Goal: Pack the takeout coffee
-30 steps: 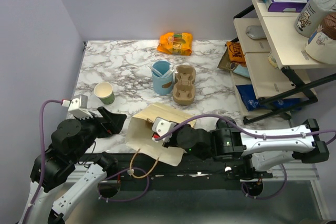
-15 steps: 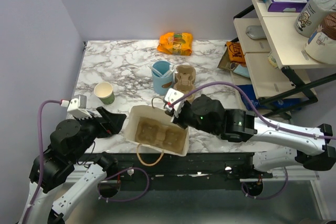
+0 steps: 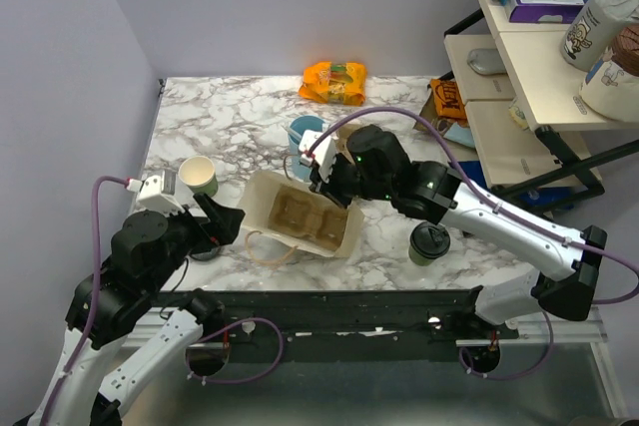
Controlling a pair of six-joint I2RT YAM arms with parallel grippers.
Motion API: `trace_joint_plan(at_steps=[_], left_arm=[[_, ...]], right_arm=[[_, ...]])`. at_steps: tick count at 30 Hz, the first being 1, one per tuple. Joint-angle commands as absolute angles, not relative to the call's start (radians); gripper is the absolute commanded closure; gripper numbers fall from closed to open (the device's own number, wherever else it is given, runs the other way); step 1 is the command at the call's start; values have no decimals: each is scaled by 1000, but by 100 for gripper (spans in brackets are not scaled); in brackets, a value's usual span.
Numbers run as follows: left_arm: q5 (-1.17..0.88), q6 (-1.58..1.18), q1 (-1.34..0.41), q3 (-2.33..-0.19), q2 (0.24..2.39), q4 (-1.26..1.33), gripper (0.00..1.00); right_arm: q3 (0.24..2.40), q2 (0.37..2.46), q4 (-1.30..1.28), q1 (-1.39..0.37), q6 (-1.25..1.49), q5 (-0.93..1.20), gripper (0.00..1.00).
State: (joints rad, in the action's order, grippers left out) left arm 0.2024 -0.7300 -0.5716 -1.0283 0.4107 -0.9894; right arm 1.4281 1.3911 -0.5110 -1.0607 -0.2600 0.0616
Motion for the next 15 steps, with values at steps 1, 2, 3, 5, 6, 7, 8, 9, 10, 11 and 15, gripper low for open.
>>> trace_joint_plan(at_steps=[1,2,3,5,6,7,8,9,10,11,15], left_arm=[[239,-698,-577,-1071,440,-980,1],[244,-693,-577,-1080,443,-983,1],[255,-690,-577,-1095,448,-991,1],[264,-689,-577,-1106,446,-996,1],[264,-684,-577,-1109,443,-991,1],[264,-680,-577,-1112,443,-986,1],[265,-678,-577,-1114,445,-986,1],[265,-677,-577,-1115,446,-983,1],[265,-676,-577,-1115,451,-980,1],[265,-676,-578,-1114,454,-979,1],[265,-683,-577,-1095,471,-970,1]], right_arm=[[1520,1407,-566,-1009,-285,256,96],[1534,1413,-577,-990,-279,309,96],[1543,1420,-593,-980,-266,333,96],[1572,1436,-618,-962,-244,398,96],[1586,1443,-658,-957,-229,414,95],[1613,1468,-676,-954,-219,426,95],[1623,1479,-693,-948,-218,449,93],[1631,1492,-710,-942,-210,456,92],[1637,1515,-719,-936,-204,459,92],[1652,1529,-729,-925,-199,460,92],[1673,1580,-733,-890,-169,462,89]])
